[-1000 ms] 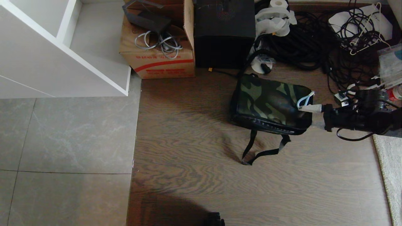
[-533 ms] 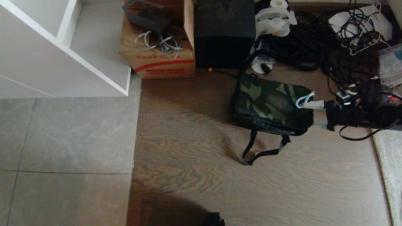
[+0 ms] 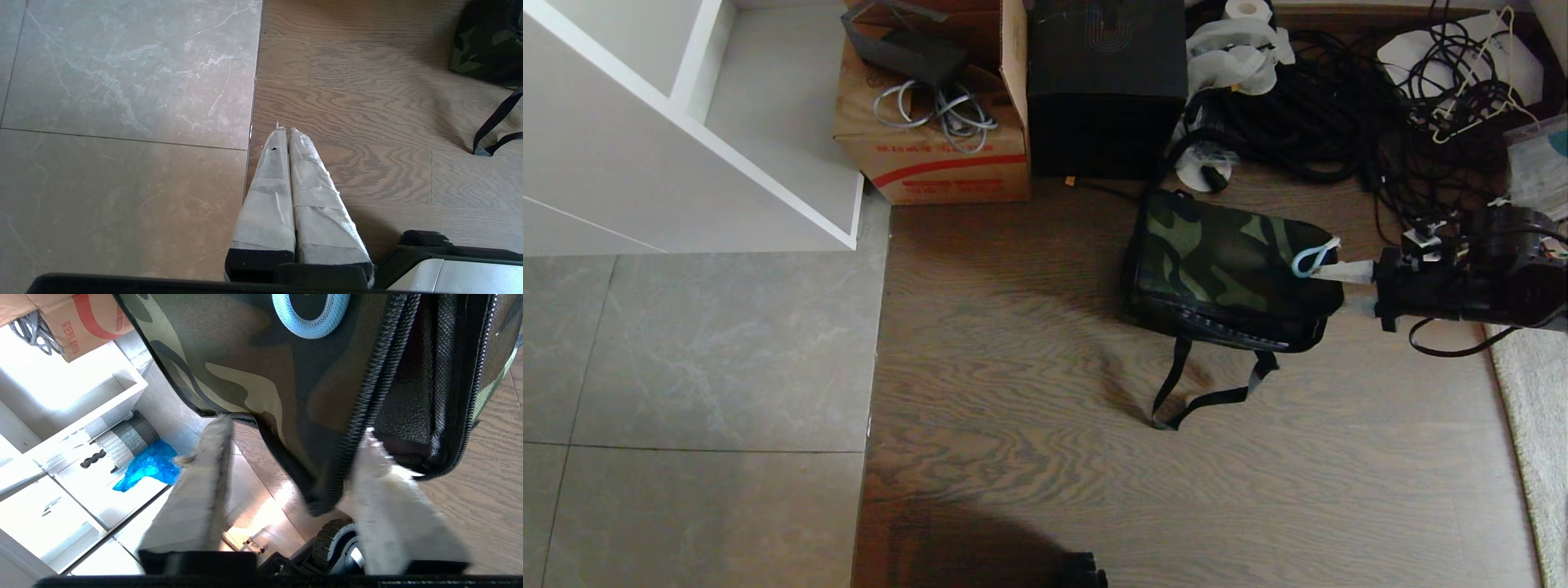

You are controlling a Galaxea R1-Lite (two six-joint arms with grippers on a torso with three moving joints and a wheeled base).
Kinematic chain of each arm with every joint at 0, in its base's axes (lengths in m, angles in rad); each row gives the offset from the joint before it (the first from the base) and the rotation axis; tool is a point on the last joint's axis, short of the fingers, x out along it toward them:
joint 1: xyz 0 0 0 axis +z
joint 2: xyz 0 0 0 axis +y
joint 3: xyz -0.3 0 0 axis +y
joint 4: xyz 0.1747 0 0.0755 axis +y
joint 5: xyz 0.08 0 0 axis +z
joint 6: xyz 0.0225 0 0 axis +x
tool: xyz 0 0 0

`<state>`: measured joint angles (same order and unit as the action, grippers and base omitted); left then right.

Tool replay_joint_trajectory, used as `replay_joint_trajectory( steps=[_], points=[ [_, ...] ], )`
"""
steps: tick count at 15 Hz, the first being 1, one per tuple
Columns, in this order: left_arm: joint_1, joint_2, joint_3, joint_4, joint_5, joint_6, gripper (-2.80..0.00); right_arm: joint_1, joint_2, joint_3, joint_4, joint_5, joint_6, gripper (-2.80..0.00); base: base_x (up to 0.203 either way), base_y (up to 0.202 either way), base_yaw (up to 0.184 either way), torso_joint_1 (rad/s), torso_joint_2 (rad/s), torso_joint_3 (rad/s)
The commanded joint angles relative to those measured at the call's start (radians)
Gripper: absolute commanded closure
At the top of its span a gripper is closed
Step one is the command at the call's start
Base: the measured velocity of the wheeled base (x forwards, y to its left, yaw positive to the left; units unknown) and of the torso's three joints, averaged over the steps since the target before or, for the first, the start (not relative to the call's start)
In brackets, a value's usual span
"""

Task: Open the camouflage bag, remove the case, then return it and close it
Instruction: Open the top of the storage box

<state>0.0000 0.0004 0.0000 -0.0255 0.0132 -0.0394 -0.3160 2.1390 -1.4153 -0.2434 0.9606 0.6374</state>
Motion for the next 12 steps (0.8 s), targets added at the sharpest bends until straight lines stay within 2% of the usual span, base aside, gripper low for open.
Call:
replay_joint_trajectory(
  steps=[1, 6, 9, 12],
  points=[
    [0.000, 0.000, 0.009, -0.001, 0.001, -0.001, 0.00, 0.000, -0.005, -0.009, 0.001, 0.007, 0.007, 0.00, 0.000, 0.000, 0.000, 0.000, 0.00, 0.000],
    [0.000, 0.001, 0.009, -0.001, 0.001, -0.001, 0.00, 0.000, -0.031, -0.087, -0.007, 0.008, 0.109, 0.00, 0.000, 0.000, 0.000, 0.000, 0.00, 0.000],
    [0.000, 0.001, 0.009, -0.001, 0.001, -0.001, 0.00, -0.002, -0.035, -0.168, -0.008, 0.005, 0.222, 0.00, 0.000, 0.000, 0.000, 0.000, 0.00, 0.000],
    [0.000, 0.000, 0.009, -0.001, 0.001, -0.001, 0.00, -0.005, -0.032, -0.249, -0.010, -0.054, 0.286, 0.00, 0.000, 0.000, 0.000, 0.000, 0.00, 0.000]
  ],
)
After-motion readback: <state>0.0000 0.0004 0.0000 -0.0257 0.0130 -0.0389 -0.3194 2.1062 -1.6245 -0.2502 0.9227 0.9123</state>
